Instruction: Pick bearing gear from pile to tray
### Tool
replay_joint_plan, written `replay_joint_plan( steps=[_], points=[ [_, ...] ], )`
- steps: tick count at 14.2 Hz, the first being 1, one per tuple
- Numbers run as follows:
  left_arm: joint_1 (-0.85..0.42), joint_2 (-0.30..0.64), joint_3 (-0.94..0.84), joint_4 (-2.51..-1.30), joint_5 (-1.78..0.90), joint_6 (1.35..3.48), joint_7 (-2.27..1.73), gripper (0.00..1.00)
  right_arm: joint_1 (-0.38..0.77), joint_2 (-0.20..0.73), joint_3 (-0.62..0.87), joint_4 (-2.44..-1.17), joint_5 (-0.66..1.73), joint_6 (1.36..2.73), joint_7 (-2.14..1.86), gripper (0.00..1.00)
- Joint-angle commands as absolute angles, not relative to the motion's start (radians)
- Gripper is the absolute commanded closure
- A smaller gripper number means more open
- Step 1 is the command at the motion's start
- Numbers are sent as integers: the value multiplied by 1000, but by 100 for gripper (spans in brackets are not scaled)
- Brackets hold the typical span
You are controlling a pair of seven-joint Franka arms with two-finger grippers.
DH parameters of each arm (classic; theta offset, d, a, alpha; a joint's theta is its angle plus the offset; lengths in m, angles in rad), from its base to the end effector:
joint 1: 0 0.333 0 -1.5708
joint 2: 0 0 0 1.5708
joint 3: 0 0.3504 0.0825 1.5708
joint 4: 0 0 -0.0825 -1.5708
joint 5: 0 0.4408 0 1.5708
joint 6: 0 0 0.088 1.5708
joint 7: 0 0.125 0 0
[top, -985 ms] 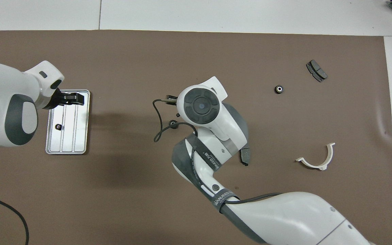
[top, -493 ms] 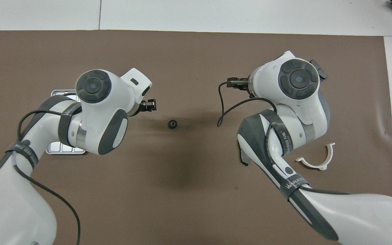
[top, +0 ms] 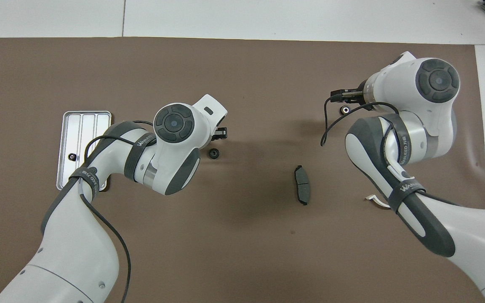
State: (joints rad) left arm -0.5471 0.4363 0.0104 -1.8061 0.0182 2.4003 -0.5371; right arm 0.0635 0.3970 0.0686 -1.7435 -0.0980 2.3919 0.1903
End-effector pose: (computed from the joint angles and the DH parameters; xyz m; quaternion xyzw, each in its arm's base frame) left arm 0.6237 -0.3713 0.2964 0.9968 -0.0067 0.0723 0.0328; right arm 0.7380 0.0914 0.3574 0.9917 -0.0018 0.1283 0.0043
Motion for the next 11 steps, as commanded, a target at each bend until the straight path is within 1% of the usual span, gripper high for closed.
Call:
replay_joint_plan(
  steps=[1, 2, 3, 6, 7, 9, 10, 11],
  points=[
    [-574, 446, 26, -1802, 43, 2419, -561, 34, 38, 475, 84, -1730, -80, 2485, 150, 0],
    [-575, 445, 25, -1812, 41, 2427, -561, 35, 31, 501, 84, -1729, -81, 2512, 149, 0],
    [-575, 443, 25, -1831, 41, 2433, -561, 38, 29, 518, 86, -1724, -81, 2529, 143, 0],
    [-595, 439, 25, -1842, 38, 2425, -563, 41, 34, 531, 84, -1736, -80, 2530, 143, 0],
    [-597, 439, 23, -1844, 35, 2424, -564, 43, 31, 531, 86, -1746, -78, 2528, 141, 3],
    [-607, 433, 23, -1858, 34, 2418, -587, 46, 31, 522, 86, -1778, -78, 2525, 141, 13],
    [-618, 430, 23, -1867, 32, 2418, -592, 46, 34, 514, 84, -1792, -78, 2525, 141, 16],
    [-620, 426, 23, -1876, 34, 2419, -592, 47, 32, 512, 86, -1793, -78, 2514, 141, 17]
  ],
)
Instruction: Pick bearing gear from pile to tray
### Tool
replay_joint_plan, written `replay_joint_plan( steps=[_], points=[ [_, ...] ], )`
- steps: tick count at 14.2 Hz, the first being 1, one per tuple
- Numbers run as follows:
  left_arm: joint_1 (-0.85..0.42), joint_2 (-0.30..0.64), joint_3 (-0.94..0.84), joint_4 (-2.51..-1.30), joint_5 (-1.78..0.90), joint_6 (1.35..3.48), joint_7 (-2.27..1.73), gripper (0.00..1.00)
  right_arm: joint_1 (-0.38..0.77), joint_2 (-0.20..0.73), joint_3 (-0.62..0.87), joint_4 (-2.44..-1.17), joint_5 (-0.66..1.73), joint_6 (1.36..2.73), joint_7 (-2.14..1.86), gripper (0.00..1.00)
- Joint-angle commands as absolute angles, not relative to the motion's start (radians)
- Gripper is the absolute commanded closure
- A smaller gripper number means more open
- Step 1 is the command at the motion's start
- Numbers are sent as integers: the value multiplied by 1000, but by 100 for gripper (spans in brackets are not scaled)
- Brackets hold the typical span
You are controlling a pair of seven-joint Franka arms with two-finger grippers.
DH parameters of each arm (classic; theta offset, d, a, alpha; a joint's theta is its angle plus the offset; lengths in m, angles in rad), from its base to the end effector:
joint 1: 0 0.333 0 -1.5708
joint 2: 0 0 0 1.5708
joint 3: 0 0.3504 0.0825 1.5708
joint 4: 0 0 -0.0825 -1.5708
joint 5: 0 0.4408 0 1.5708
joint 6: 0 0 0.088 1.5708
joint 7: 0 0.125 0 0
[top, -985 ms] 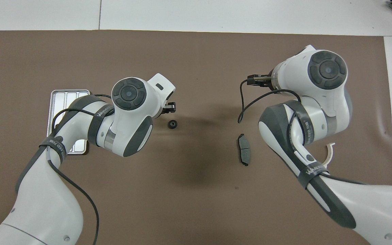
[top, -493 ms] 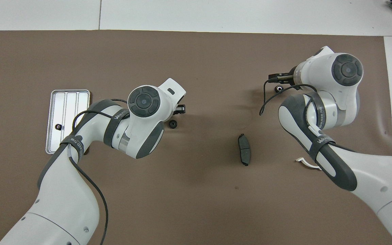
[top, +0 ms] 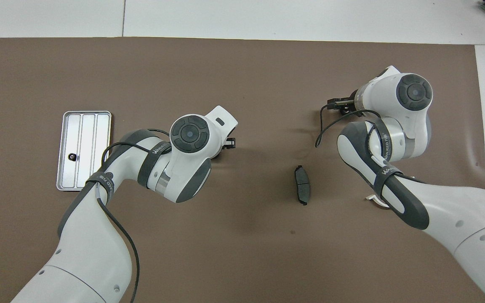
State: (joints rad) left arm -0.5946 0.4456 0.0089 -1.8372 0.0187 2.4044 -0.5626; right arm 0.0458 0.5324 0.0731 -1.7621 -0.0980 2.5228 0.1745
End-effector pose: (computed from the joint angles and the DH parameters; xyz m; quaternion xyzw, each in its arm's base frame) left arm 0.5963 -0.3956 0.2747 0.9979 -0.0186 0.0557 0.0258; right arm 0.7433 0.0838 0.2620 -0.9933 -0.0016 -0.1159 0.0020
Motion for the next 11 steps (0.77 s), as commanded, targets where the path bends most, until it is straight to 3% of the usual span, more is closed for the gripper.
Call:
replay_joint_plan(
  steps=[1, 2, 4, 7, 9, 11],
  points=[
    [-620, 426, 23, -1882, 34, 2419, -592, 49, 34, 509, 84, -1796, -78, 2510, 143, 23],
    [-620, 425, 23, -1882, 32, 2416, -592, 51, 32, 506, 84, -1801, -78, 2510, 141, 30],
    [-620, 423, 23, -1891, 32, 2413, -592, 57, 31, 506, 84, -1799, -78, 2511, 143, 54],
    [-618, 416, 23, -1893, 34, 2390, -592, 77, 32, 494, 84, -1796, -78, 2511, 147, 91],
    [-615, 416, 23, -1891, 34, 2388, -591, 93, 34, 471, 86, -1798, -77, 2508, 150, 100],
    [-600, 420, 25, -1870, 32, 2376, -591, 100, 47, 431, 86, -1796, -72, 2464, 176, 100]
  ],
)
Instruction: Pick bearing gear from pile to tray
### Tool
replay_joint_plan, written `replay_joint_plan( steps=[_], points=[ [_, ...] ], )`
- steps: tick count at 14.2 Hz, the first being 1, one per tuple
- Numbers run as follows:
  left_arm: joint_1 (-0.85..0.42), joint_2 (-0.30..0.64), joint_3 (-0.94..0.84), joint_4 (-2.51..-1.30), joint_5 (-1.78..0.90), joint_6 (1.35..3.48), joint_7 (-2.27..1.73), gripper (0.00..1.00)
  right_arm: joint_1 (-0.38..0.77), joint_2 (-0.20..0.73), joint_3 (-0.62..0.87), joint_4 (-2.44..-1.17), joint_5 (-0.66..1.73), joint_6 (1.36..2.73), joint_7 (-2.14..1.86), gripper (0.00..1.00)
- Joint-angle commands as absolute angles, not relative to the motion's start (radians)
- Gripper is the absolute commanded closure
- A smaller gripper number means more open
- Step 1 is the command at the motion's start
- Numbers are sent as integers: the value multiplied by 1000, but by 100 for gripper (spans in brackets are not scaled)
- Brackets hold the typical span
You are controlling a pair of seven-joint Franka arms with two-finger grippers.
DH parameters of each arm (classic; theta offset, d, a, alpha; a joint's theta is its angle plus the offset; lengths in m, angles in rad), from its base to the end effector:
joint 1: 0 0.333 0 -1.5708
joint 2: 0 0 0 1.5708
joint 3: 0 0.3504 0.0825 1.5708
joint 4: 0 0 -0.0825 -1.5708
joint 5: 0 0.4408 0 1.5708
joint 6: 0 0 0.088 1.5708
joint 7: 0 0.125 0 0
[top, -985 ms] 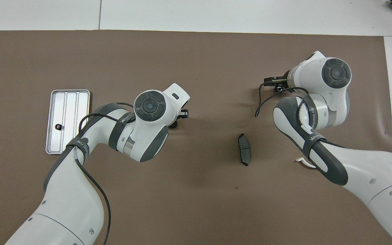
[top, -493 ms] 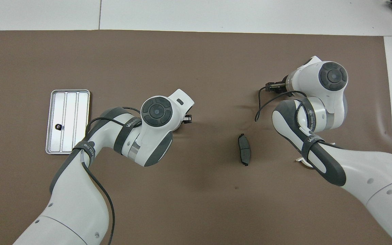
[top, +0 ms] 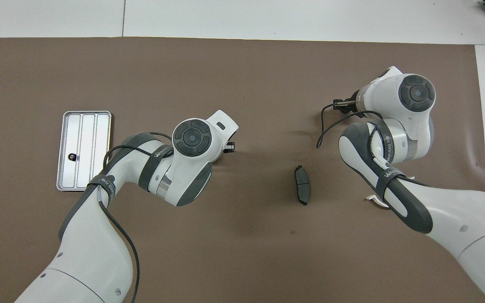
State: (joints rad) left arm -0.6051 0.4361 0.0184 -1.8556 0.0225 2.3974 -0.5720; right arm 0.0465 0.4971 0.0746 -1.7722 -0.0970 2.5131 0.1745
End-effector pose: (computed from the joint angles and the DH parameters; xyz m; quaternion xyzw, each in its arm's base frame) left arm 0.5903 -0.3928 0.2718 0.9984 -0.0163 0.0507 0.0190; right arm 0.7410 0.0850 0.2822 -0.9923 -0.0023 -0.1236 0.0022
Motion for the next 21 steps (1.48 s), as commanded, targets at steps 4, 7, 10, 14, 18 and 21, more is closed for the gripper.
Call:
replay_joint_plan(
  steps=[4, 7, 10, 14, 18, 21],
  points=[
    [-490, 445, 25, -1715, 12, 2260, -580, 100, 80, 377, 103, -1784, -69, 2412, 245, 100],
    [-350, 413, 20, -1709, -25, 2249, -539, 100, 118, 376, 140, -1731, -72, 2362, 360, 100],
    [-235, 370, 20, -1726, -34, 2162, -396, 100, 233, 377, 138, -1717, -89, 2359, 521, 100],
    [-88, 272, 23, -1909, -35, 2143, -79, 100, 394, 438, 134, -1620, -92, 2321, 745, 100],
    [-34, 227, 25, -2022, -37, 2169, 61, 96, 503, 581, 137, -1464, -202, 2263, 905, 100],
    [-34, 215, 26, -2068, -37, 2213, 75, 40, 563, 636, 135, -1422, -210, 2266, 948, 100]
  ],
)
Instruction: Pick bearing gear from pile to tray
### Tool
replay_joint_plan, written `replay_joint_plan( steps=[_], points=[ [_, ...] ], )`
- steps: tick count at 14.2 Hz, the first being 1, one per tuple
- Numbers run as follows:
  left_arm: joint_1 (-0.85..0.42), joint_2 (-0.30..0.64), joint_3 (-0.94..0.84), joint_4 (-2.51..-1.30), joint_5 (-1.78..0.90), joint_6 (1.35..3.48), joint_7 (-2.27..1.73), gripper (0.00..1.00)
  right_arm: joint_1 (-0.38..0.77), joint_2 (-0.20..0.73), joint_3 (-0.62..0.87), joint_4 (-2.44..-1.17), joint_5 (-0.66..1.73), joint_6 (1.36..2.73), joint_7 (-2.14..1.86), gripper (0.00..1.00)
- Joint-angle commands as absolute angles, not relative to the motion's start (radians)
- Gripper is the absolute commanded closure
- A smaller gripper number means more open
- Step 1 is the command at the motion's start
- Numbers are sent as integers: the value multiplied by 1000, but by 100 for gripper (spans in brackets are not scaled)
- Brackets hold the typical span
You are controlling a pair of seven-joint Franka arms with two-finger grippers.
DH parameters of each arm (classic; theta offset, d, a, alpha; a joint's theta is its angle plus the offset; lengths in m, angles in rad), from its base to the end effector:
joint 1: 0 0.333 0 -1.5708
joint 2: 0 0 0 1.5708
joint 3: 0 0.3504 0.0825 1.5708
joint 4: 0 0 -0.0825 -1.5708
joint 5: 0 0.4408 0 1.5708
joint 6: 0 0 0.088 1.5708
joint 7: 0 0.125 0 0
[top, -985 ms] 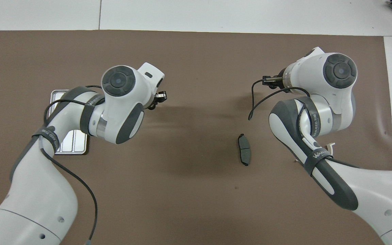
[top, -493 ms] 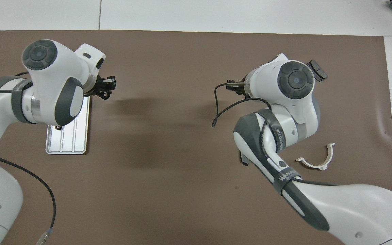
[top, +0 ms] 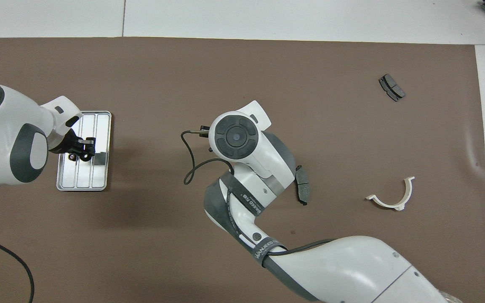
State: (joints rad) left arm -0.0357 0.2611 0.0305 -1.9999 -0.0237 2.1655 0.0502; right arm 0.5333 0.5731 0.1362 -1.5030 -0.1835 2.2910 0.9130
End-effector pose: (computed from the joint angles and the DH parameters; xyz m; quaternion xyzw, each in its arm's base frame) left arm 0.6383 -0.0050 0.3004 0.9986 -0.0209 -0.0475 0.0066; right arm 0.6405 0.4758 0.3415 -0.9896 0.0830 -0.1058 0.0505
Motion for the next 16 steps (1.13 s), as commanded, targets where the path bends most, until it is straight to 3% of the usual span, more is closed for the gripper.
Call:
replay_joint_plan(
  steps=[1, 2, 3, 8, 10, 11, 14, 16],
  points=[
    [-34, 215, 25, -2068, -37, 2217, 75, 20, 581, 653, 135, -1420, -210, 2272, 956, 100],
    [-34, 215, 25, -2063, -35, 2221, 77, 5, 587, 663, 135, -1422, -215, 2281, 957, 100],
    [-35, 216, 25, -2054, -35, 2227, 77, 0, 588, 661, 138, -1422, -222, 2283, 957, 100],
    [-101, 245, 17, -1931, -66, 2244, -29, 0, 597, 634, 137, -1534, -225, 2333, 960, 97],
    [-144, 261, 17, -1904, -71, 2272, -119, 0, 597, 630, 137, -1542, -230, 2335, 960, 13],
    [-176, 262, 17, -1905, -71, 2305, -153, 0, 597, 629, 137, -1540, -230, 2332, 962, 0],
    [-271, 285, 17, -1908, -72, 2416, -247, 0, 562, 556, 138, -1561, -226, 2319, 980, 0],
    [-351, 313, 18, -1895, -71, 2447, -346, 5, 503, 447, 140, -1662, -224, 2327, 966, 0]
  ],
)
